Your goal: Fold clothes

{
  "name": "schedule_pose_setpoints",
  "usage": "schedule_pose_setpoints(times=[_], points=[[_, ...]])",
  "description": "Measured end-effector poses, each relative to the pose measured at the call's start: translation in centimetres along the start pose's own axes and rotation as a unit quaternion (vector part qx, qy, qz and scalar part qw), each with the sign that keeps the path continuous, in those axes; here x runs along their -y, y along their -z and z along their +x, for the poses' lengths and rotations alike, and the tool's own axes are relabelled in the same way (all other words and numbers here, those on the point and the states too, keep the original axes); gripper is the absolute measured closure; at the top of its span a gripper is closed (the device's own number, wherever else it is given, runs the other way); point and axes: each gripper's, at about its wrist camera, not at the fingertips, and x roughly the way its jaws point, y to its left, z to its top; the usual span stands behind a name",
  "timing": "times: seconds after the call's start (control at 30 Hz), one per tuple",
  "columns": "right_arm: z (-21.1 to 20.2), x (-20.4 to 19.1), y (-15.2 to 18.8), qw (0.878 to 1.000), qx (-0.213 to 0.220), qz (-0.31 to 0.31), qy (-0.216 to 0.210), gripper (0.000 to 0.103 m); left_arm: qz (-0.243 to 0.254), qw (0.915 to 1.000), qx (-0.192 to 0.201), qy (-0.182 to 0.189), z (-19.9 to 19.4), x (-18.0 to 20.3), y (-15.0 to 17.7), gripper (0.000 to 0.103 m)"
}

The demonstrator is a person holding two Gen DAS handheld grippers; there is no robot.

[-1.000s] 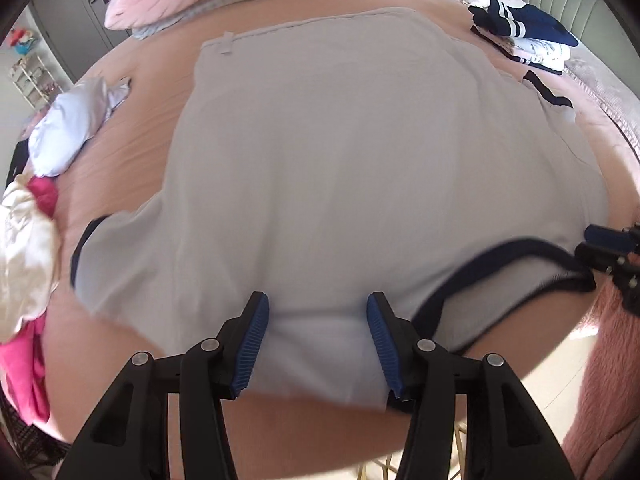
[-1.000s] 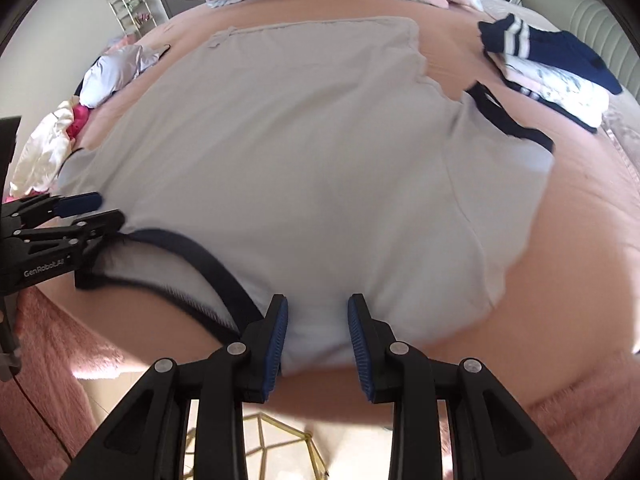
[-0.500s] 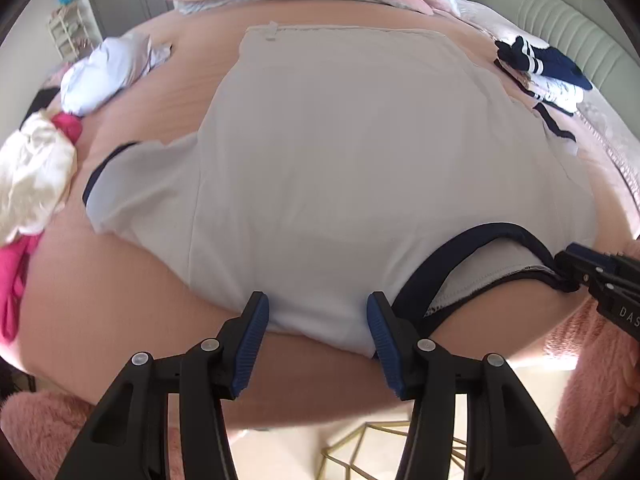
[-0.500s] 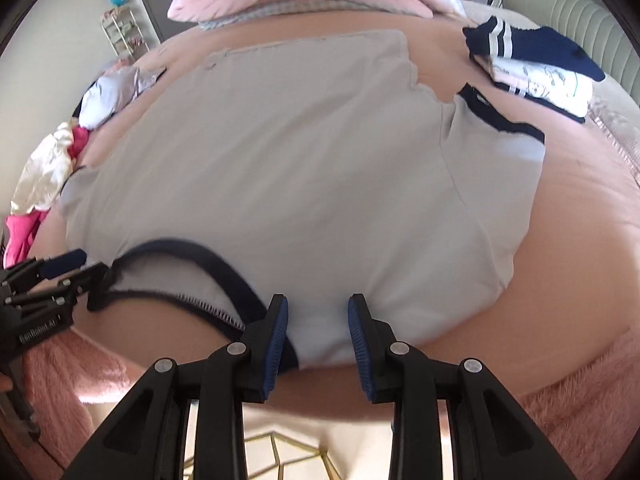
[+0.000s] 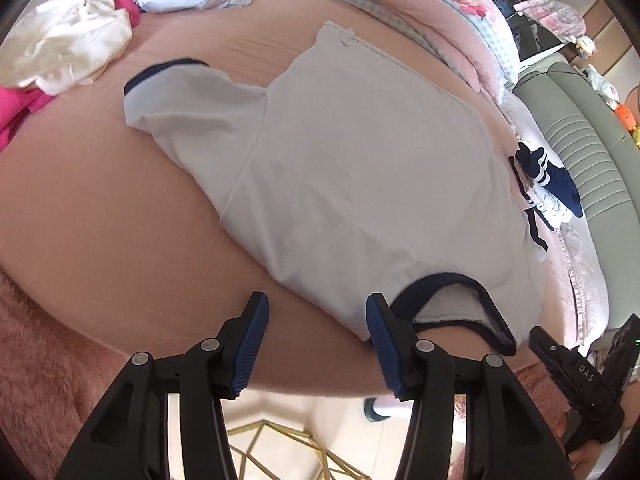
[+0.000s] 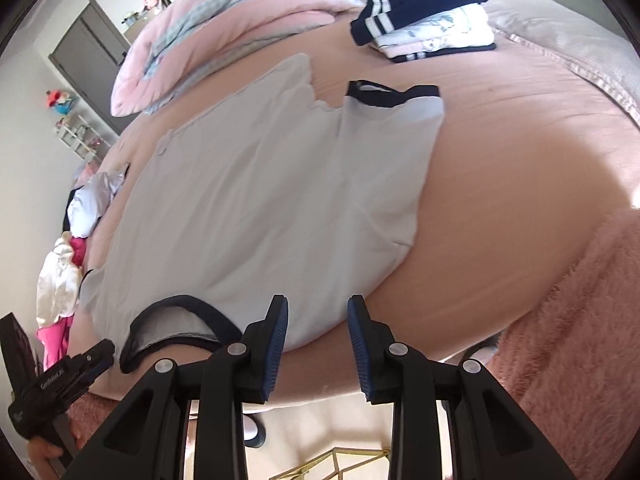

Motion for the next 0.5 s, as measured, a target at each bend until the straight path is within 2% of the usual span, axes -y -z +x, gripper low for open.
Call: schedule_pose_setpoints(times=[0.13, 0.23, 0.3, 0.37, 0.5], points=[[0.6, 0.3, 0.9, 0.997, -0.043, 0.024, -0.058, 0.073, -0.037, 0.9989, -0.002, 0.028, 1.3, -1.4, 0.4, 0.056], [0.6, 0.3, 0.4, 0.996, -0.040, 0.032, -0.073, 0.073, -0.058, 0.9963, -0.005, 0.063, 1.1, -1.8, -0.1, 0.056], [0.5, 0.5, 0.3, 0.996, -0.032, 0.044, -0.075, 0.073, -0.061, 0.9954, -0.007, 0.073, 1.2, -1.7, -0.1, 0.056], [0.9, 0.5, 0.2, 0.996, -0.031, 0.044, -0.066, 0.073, -0.040, 0.9975, -0.013, 0.057, 1.9, -0.8, -0.1, 0.056], [1.8, -1.2, 0.3, 0.999, -0.030, -0.017, -0.022, 0.073, 0.021, 0.9997, 0.000, 0.013, 2.4, 1.2, -0.8, 0.056]])
